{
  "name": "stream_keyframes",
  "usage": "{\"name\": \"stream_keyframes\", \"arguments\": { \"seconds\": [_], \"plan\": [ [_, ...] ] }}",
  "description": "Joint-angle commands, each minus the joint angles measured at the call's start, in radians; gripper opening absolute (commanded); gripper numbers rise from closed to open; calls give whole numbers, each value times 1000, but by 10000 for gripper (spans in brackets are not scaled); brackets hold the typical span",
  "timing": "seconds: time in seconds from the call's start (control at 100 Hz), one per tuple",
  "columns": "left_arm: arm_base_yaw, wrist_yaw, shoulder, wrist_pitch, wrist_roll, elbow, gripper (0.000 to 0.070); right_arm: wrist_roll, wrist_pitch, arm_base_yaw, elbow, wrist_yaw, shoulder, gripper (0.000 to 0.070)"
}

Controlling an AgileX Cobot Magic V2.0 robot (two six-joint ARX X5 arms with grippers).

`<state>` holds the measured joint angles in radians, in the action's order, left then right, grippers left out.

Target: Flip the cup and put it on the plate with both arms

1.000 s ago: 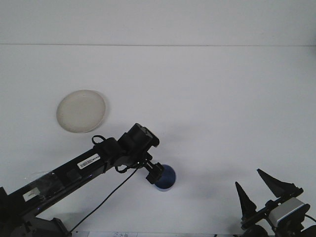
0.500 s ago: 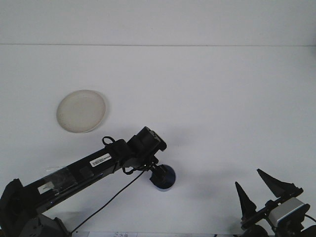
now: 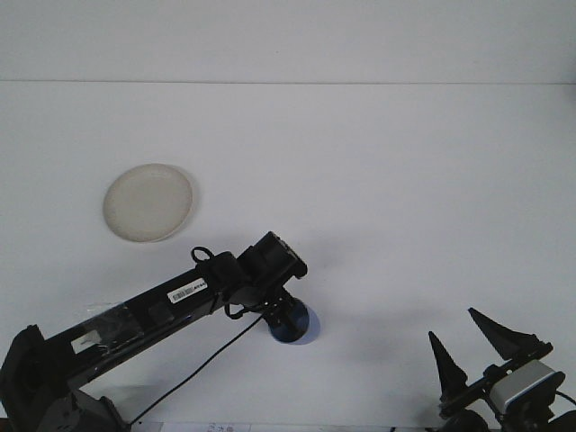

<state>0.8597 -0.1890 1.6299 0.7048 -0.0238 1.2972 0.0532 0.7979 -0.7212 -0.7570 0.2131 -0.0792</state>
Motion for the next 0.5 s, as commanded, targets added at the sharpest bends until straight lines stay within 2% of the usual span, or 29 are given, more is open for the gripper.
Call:
{"name": "stream_keyframes", "arguments": {
  "seconds": [0.0,0.26,0.49],
  "plan": [
    [6,0,18,13,13,61,5,11,-7,-10,-7,2,0,505],
    [-18,12,-18,150,51,260,5,11,-7,-10,-8,2,0,505],
    [-121,136,-152,274,73,377,5,11,-5,-10,-8,2,0,505]
  ]
}}
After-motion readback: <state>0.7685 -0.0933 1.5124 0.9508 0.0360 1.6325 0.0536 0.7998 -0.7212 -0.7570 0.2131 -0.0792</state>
